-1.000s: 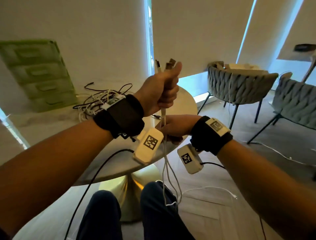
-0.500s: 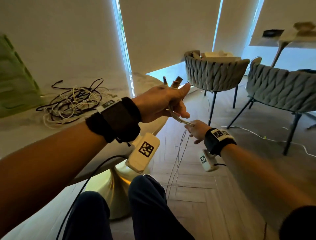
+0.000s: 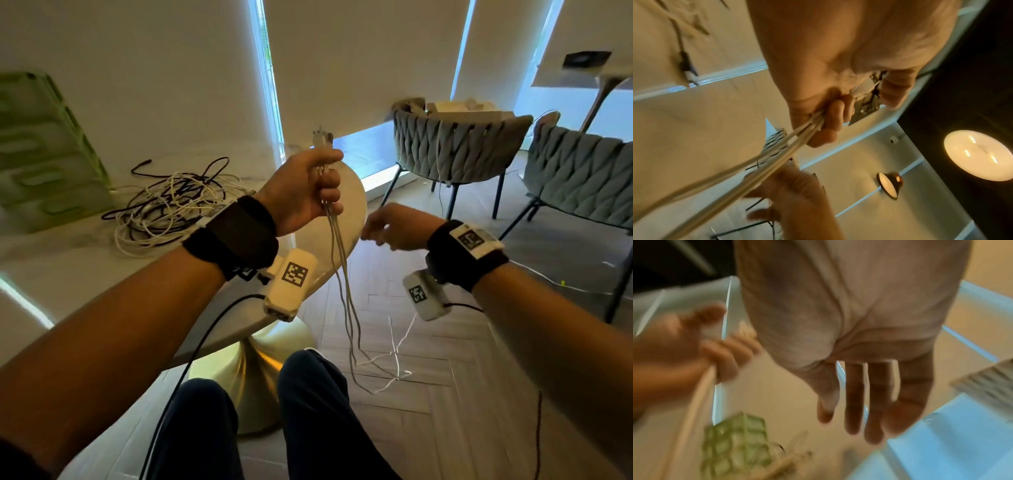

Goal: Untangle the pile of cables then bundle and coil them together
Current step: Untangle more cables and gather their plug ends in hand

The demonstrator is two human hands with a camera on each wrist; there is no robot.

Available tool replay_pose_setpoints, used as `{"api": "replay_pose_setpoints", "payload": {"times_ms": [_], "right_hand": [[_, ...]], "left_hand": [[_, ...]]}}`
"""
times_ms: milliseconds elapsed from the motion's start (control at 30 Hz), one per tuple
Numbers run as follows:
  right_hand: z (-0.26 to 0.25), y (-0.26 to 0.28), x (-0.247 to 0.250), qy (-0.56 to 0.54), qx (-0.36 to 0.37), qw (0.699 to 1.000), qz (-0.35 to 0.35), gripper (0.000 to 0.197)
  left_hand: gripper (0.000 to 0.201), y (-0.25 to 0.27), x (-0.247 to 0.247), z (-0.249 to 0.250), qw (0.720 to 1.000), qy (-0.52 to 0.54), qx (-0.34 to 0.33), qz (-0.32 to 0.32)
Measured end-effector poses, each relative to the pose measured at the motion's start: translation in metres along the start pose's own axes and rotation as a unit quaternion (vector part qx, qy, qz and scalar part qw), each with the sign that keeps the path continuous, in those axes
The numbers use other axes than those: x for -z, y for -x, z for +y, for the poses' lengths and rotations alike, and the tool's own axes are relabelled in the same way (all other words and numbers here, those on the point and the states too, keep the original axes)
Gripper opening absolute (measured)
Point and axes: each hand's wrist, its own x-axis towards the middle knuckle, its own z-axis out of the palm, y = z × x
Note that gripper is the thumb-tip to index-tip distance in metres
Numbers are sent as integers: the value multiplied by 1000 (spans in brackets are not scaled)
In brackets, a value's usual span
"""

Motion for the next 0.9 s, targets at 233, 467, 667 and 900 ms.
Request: {"api": "replay_pose_setpoints", "payload": {"times_ms": [233,467,667,900], "right_hand": [[-104,-16,21,-226,160,954,114,39],[-187,-41,3,-242,243,936,74,28],[-252,-57,-2,-199,307,931,-6,26],[-302,-80,-25,-174,319,931,47,35]], "left_hand": [[50,9,44,-4,997,69,28,17],[48,44,108,10,993,117,17,10],[46,82,173,27,989,145,-9,-17],[25,101,228,36,983,158,-92,21]]}}
